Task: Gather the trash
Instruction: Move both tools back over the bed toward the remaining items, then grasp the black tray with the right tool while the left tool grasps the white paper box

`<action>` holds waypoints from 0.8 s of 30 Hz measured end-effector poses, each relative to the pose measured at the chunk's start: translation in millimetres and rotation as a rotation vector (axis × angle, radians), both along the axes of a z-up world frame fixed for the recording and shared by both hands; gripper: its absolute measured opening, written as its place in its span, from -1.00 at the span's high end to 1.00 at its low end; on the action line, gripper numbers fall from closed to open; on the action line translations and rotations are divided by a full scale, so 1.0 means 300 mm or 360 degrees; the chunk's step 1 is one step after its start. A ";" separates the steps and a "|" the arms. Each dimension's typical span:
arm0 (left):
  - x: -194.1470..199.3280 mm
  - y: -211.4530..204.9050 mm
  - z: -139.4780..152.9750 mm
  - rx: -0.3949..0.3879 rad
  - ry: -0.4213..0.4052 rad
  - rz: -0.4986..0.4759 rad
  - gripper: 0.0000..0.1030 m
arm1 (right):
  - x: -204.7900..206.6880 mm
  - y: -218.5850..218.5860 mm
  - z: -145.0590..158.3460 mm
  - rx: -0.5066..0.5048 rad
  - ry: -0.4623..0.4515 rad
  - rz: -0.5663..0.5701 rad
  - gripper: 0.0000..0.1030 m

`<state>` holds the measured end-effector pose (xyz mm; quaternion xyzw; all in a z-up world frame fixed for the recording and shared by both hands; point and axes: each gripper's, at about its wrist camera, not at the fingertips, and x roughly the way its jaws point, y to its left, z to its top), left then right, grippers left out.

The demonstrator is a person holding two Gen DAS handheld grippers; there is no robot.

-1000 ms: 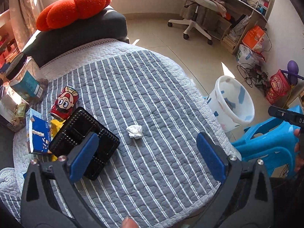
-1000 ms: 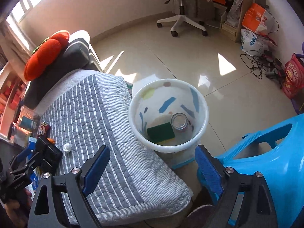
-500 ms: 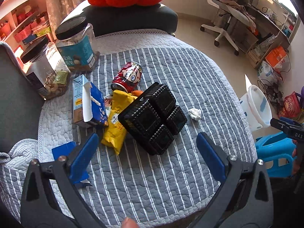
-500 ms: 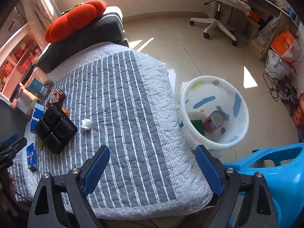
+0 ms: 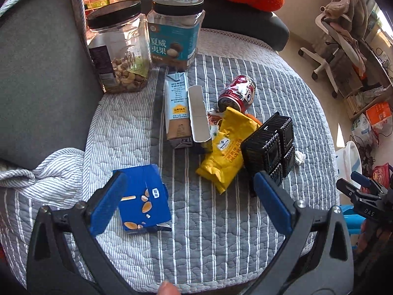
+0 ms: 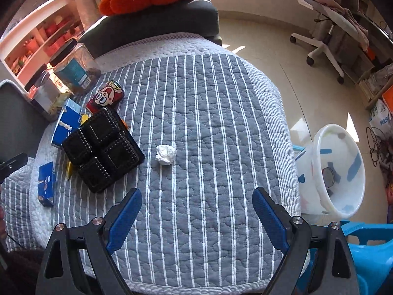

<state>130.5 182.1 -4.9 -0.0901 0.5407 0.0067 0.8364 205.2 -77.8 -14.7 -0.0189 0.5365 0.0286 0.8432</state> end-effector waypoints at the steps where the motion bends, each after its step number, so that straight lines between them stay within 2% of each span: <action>1: 0.001 0.023 -0.002 -0.0006 0.0007 0.0013 -0.99 | 0.005 0.044 -0.003 -0.0004 -0.0017 0.0031 -0.79; 5: 0.001 0.096 0.003 0.0014 0.0013 0.0060 -0.99 | -0.004 0.229 -0.024 -0.0074 -0.0126 0.0143 -0.79; 11: 0.011 0.177 -0.008 0.0126 0.0029 0.0107 -0.99 | -0.015 0.470 -0.142 -0.0253 -0.0188 0.0263 -0.79; 18: 0.021 0.236 -0.034 0.0130 0.0084 0.0148 -0.99 | 0.040 0.569 -0.285 -0.0464 -0.0237 0.0200 -0.79; 24: 0.034 0.216 -0.041 0.0128 0.0086 0.0120 -0.99 | 0.063 0.631 -0.351 -0.0633 -0.0325 0.0197 -0.78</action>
